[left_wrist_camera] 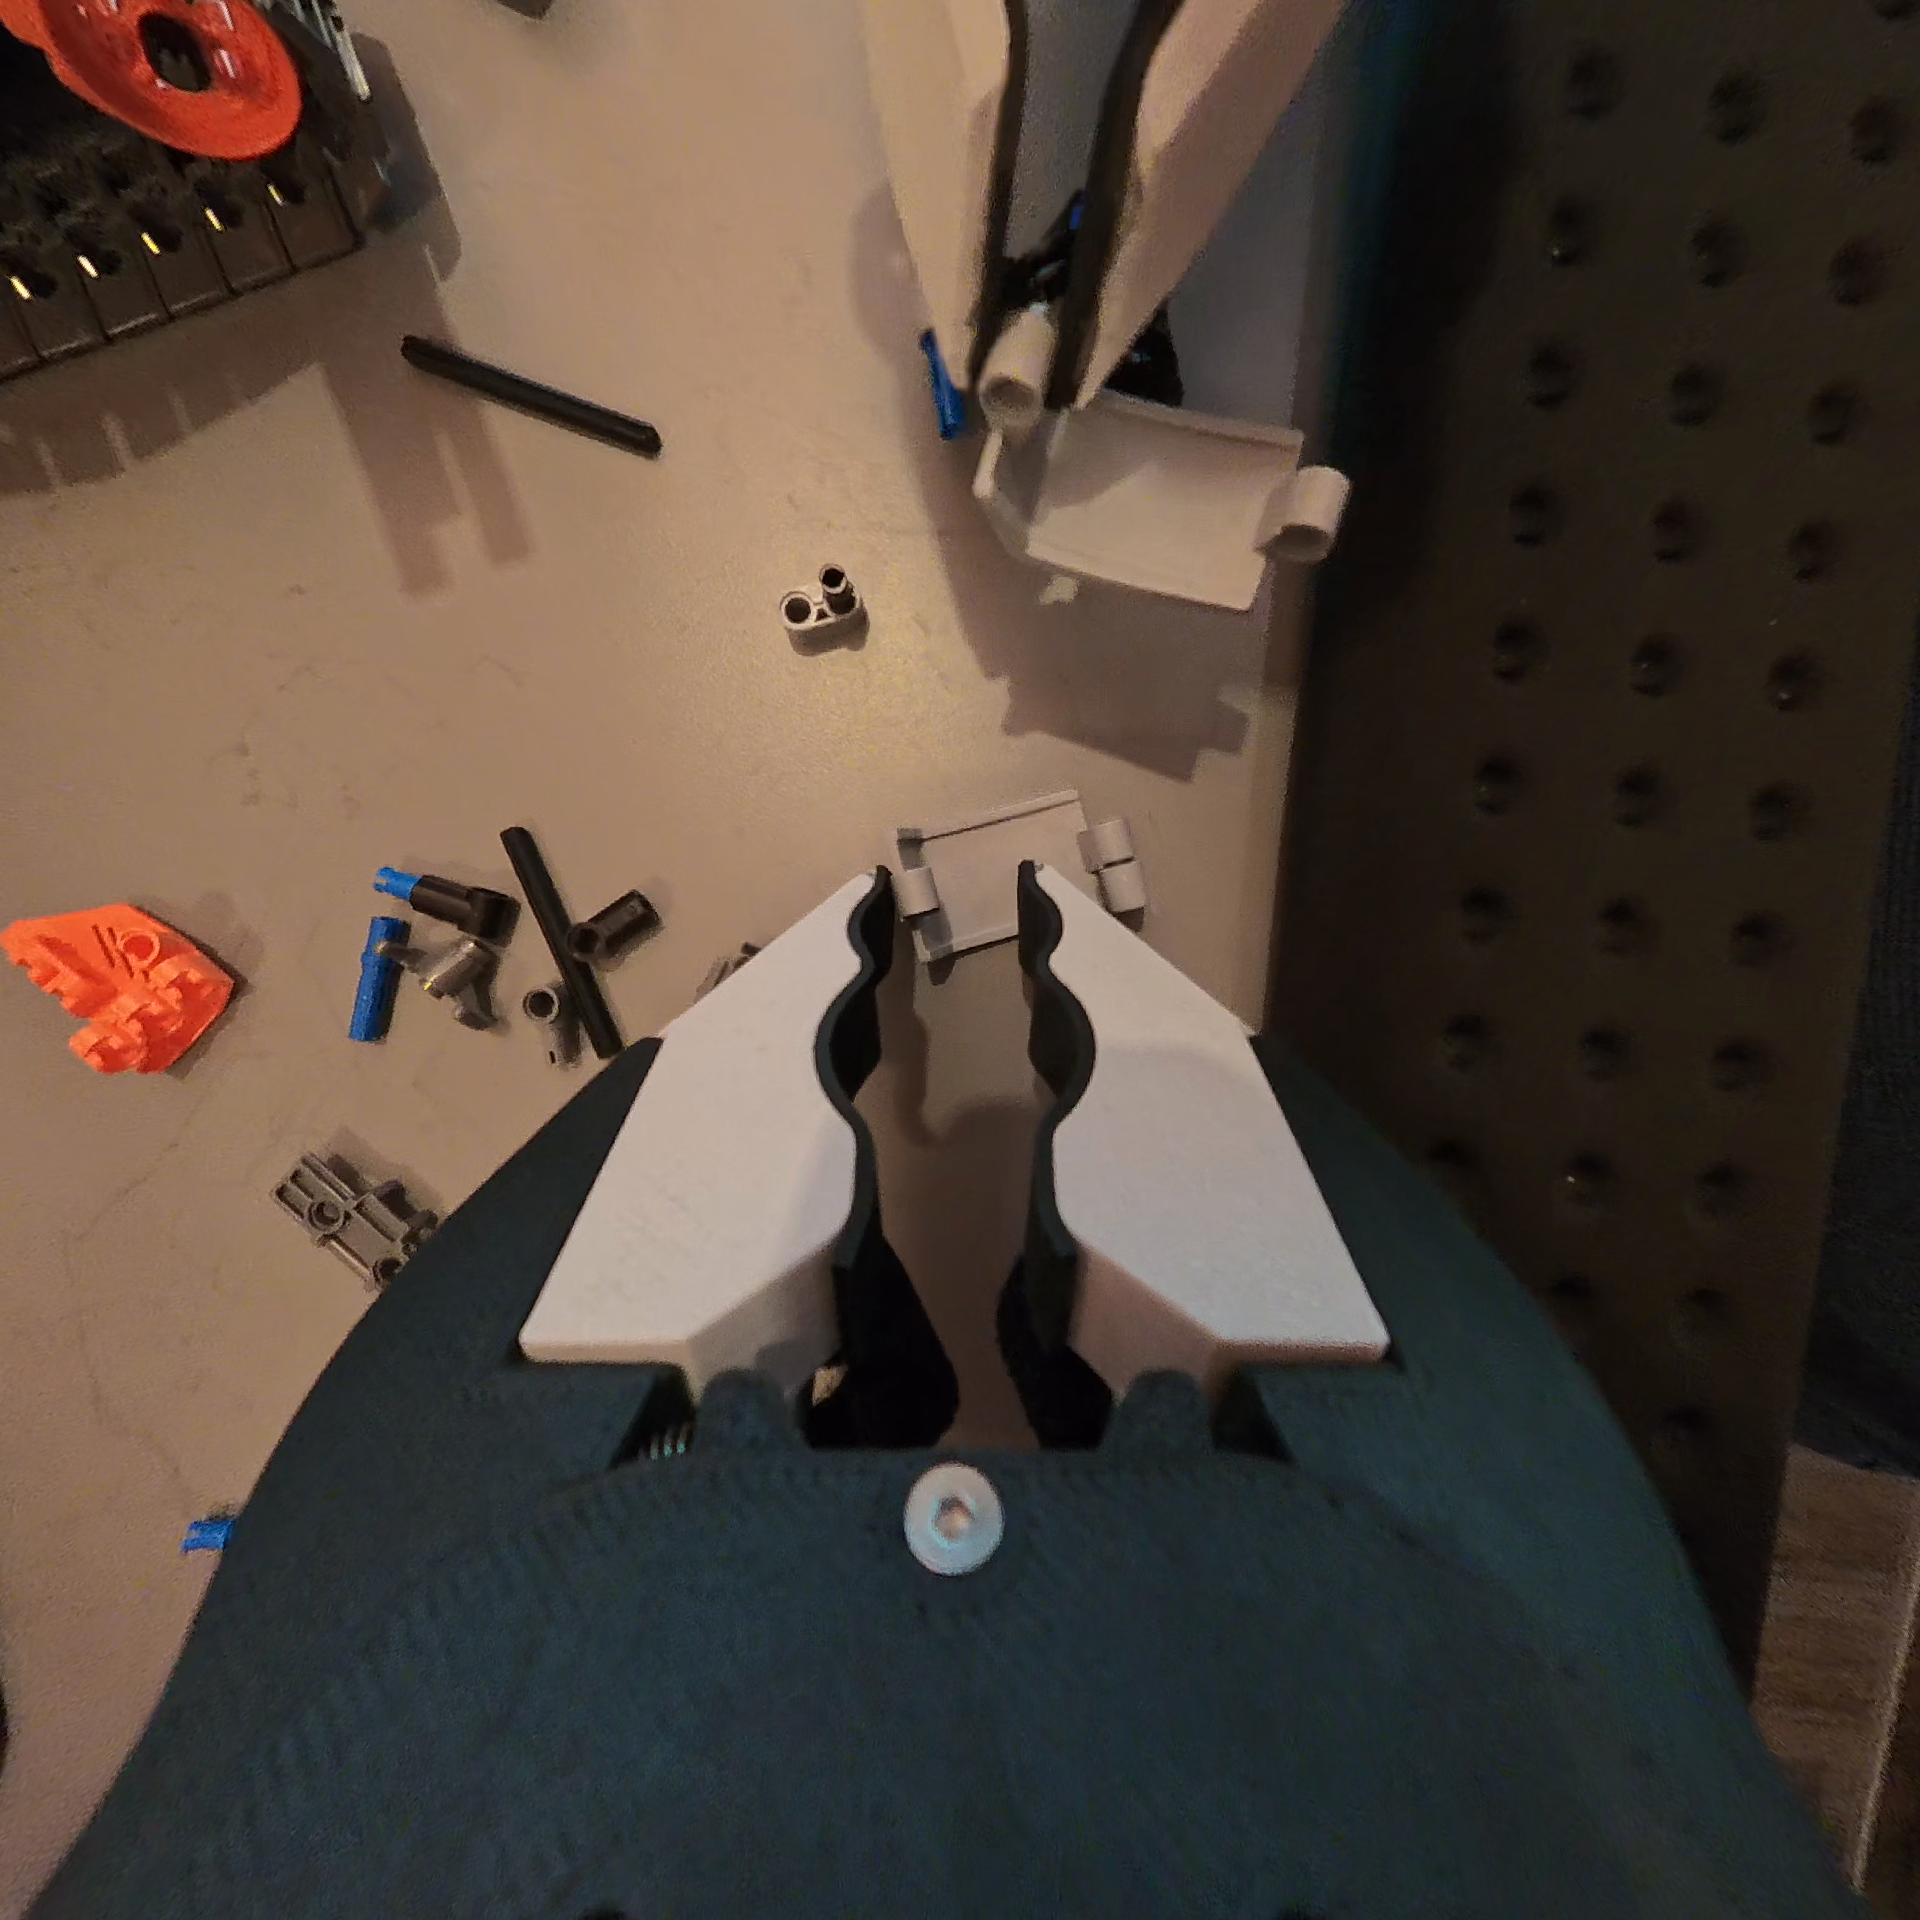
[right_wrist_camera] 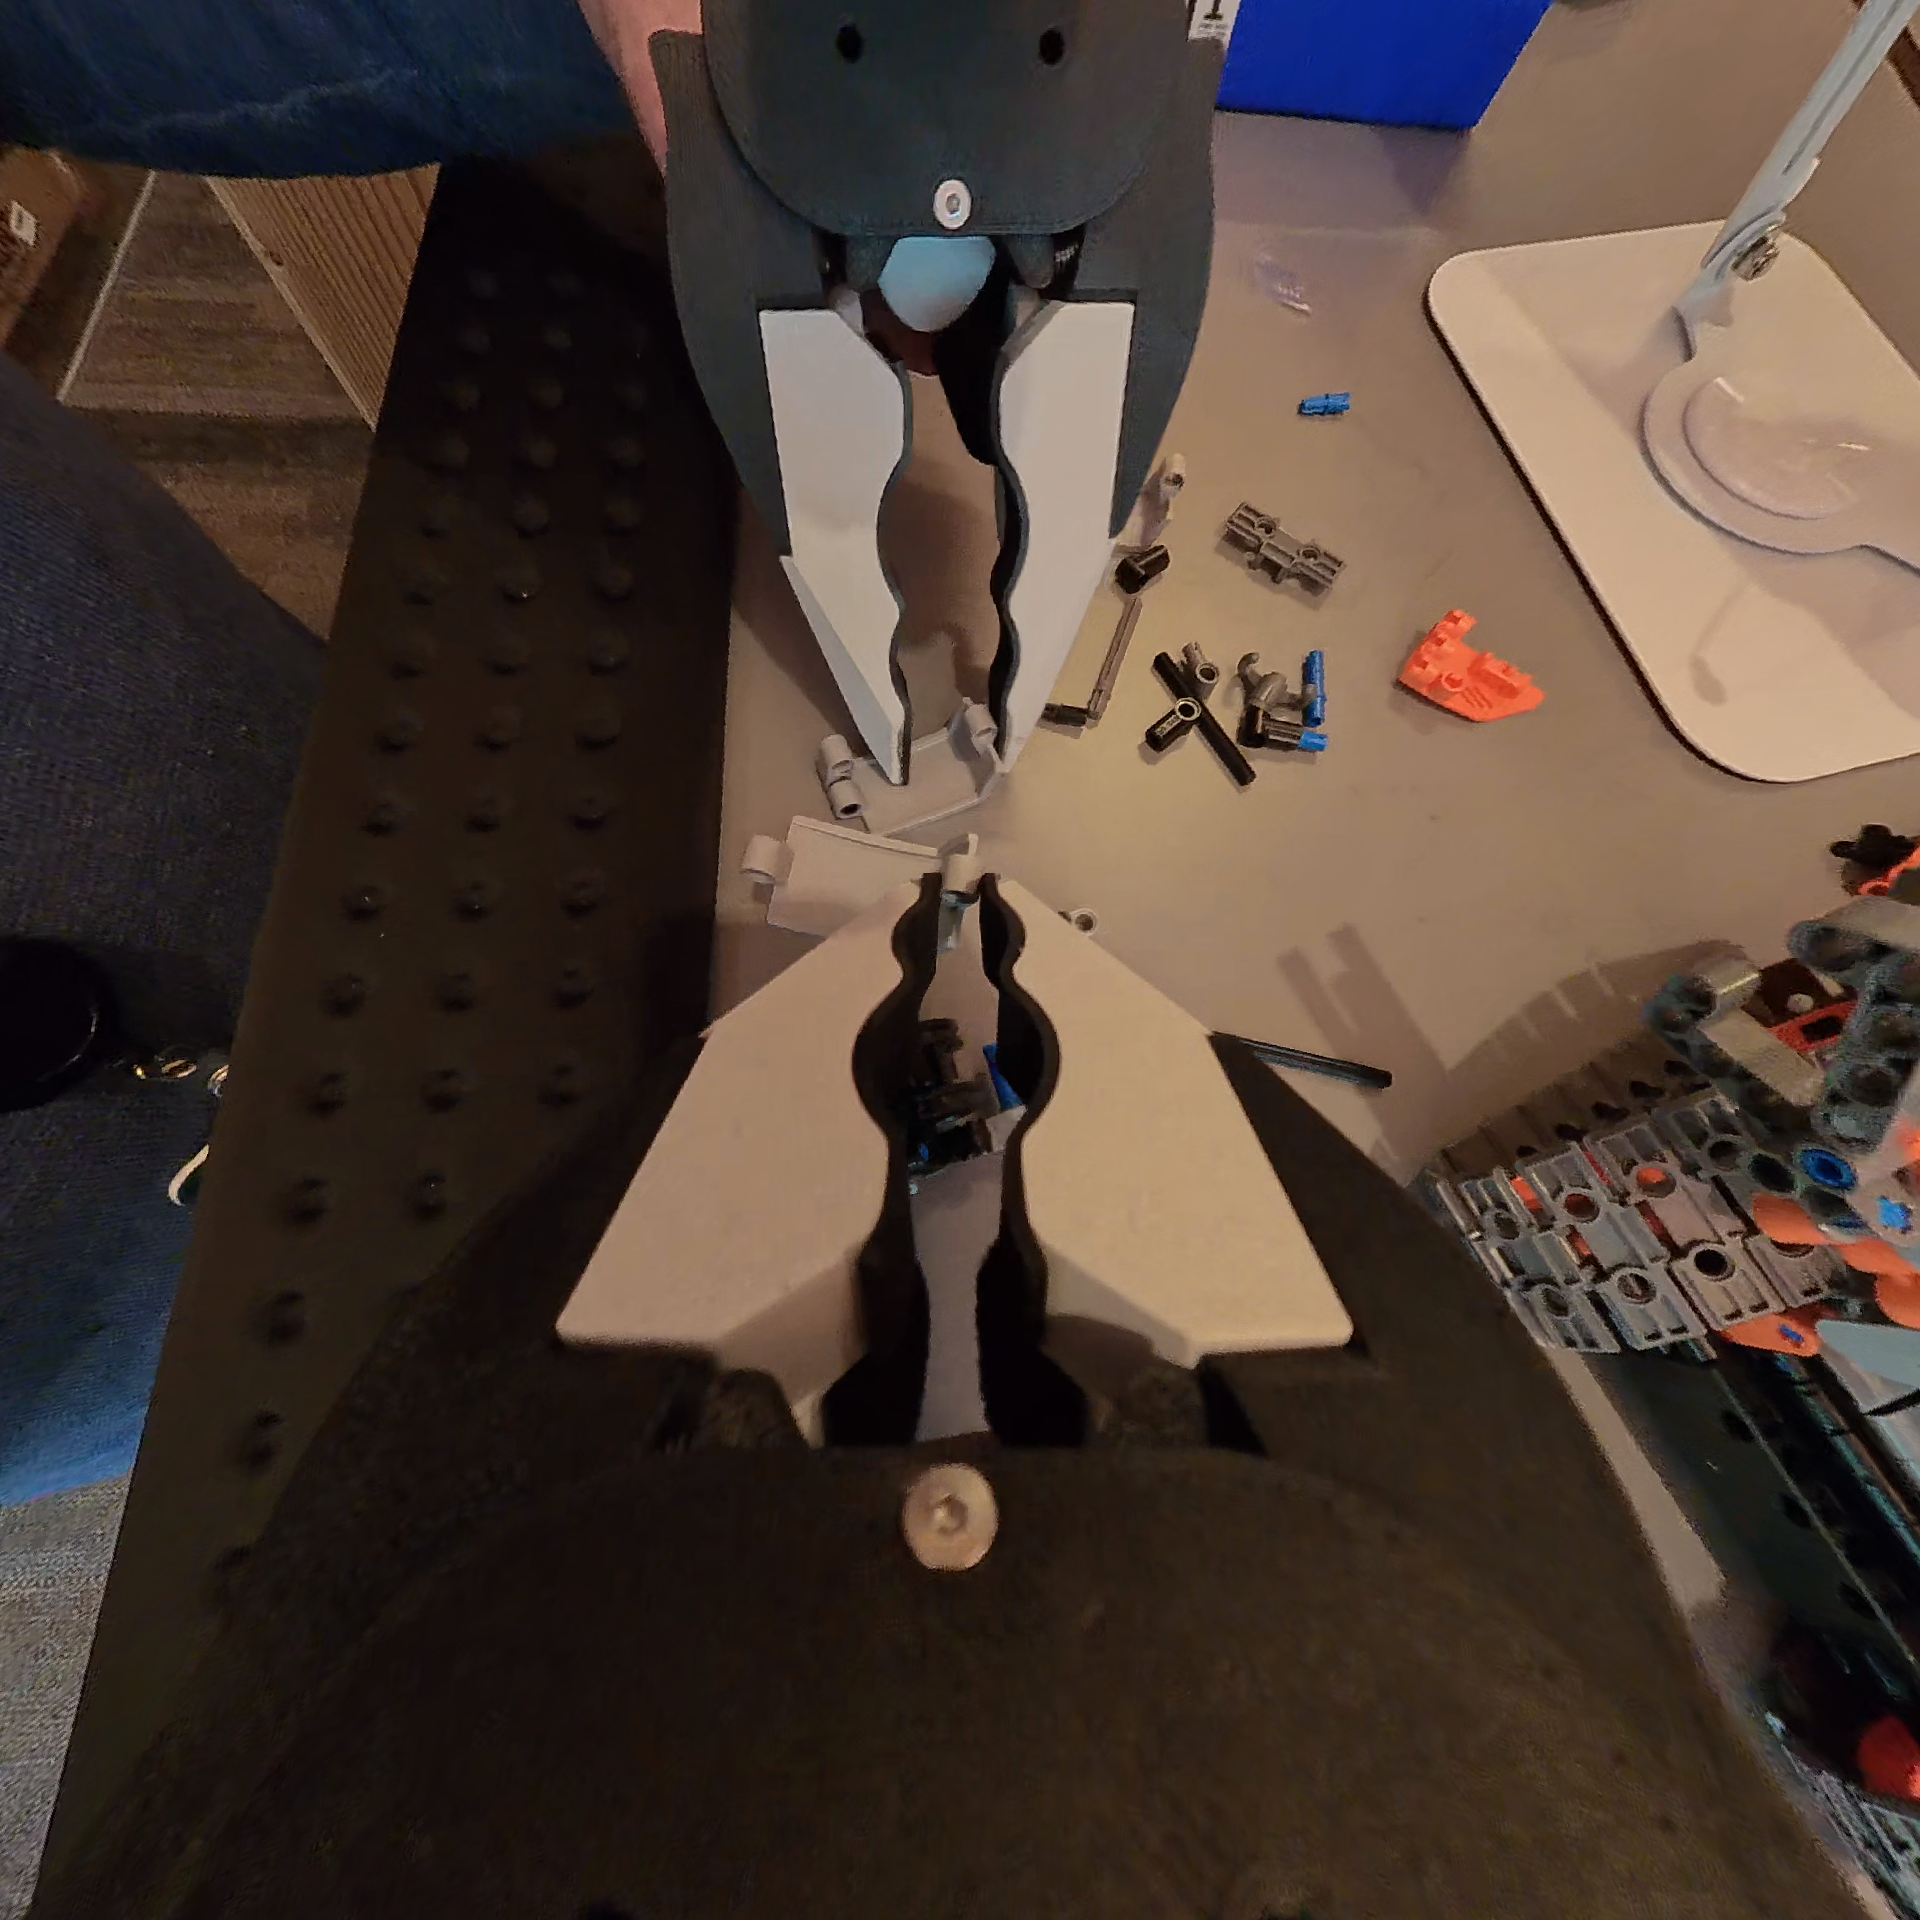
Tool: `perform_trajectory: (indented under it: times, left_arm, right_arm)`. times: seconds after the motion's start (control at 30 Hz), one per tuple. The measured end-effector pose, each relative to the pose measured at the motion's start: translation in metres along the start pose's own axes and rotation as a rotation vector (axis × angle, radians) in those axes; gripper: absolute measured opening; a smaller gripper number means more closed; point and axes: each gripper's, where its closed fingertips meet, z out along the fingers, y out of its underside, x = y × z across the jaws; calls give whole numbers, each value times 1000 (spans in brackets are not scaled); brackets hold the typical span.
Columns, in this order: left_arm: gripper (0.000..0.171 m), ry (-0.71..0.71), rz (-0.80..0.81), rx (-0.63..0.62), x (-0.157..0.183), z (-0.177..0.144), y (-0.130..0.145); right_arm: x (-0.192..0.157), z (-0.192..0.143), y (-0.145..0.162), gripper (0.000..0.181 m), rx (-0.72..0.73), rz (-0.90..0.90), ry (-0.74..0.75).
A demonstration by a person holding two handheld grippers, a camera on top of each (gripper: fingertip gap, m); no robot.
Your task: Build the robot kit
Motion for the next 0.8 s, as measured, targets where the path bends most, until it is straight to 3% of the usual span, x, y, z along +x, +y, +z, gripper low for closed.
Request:
perform_trajectory:
  times: [0.27,0.53,0.8]
  left_arm:
    - [30,3,-22,13,0,-9,6]
    - [32,-39,-86,49,-9,-38,18]
    - [32,-18,-79,45,4,-29,15]
  right_arm:
    - [8,-13,-3,5,69,31,4]
    - [18,-34,-2,5,144,73,34]
    - [24,-39,5,5,156,93,51]
